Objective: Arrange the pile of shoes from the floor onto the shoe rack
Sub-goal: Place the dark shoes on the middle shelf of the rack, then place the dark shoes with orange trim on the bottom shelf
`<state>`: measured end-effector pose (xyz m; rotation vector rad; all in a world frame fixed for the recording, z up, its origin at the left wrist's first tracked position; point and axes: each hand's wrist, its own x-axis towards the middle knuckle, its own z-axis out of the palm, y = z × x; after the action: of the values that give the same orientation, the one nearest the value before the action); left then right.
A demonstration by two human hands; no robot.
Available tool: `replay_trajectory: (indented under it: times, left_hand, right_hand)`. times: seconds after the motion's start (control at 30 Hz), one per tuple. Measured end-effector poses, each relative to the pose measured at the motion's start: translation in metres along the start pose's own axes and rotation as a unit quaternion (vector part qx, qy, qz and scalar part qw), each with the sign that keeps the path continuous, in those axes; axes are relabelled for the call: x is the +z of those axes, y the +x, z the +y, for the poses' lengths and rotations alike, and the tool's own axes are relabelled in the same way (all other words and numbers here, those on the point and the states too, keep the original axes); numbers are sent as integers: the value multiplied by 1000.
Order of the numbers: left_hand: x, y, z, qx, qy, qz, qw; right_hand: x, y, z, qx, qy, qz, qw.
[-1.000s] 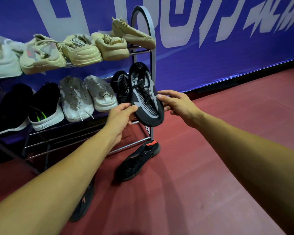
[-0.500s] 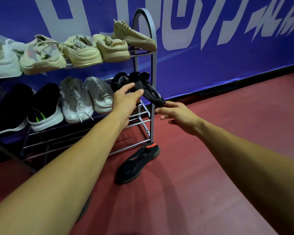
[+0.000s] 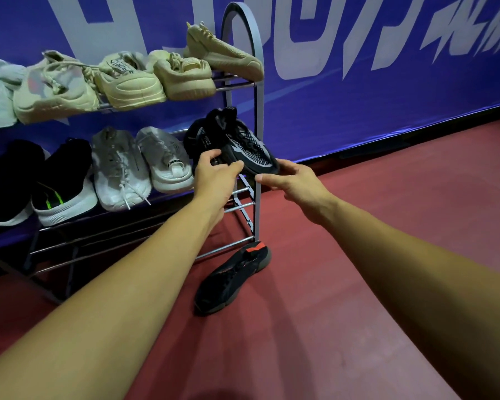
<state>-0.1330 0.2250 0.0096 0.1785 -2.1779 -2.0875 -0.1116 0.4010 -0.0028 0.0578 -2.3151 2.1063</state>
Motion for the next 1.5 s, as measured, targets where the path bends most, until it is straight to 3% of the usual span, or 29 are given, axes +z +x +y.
replay_trajectory:
  times: [0.1, 0.23, 0.47, 0.7, 0.8, 0.9, 1.03, 1.2, 1.37, 1.5]
  left_hand:
    - [3, 3, 1, -6, 35, -47, 998]
    - [-1, 10, -5, 7, 142, -68, 988]
    - [-23, 3, 1, 25, 201, -122, 972]
    - [-105, -32, 6, 35, 289, -206, 934]
    - [-151, -51, 8, 10, 341, -195, 920]
    - [-190, -62, 8, -19, 366, -160, 917]
    - [-230, -69, 10, -25, 417, -130, 899]
    - [-267, -82, 25, -21, 475, -133, 869]
    - [-298, -82, 25, -31, 486, -123, 865]
    - [-308, -71, -4, -56, 510, -136, 848]
  right_hand:
    - [7, 11, 2, -2, 15, 32, 999]
    - [19, 23, 15, 6, -49, 72, 996]
    - [23, 29, 7, -15, -54, 135, 989]
    - [46, 27, 7, -19, -104, 152, 983]
    - [52, 26, -3, -8, -121, 155, 981]
    - [54, 24, -2, 52, -128, 121, 983]
    - [67, 6, -5, 116, -239, 32, 964]
    - [132, -23, -32, 30, -406, -67, 911]
    - [217, -49, -47, -7, -531, -174, 829]
    - [261, -50, -29, -17, -528, -204, 824]
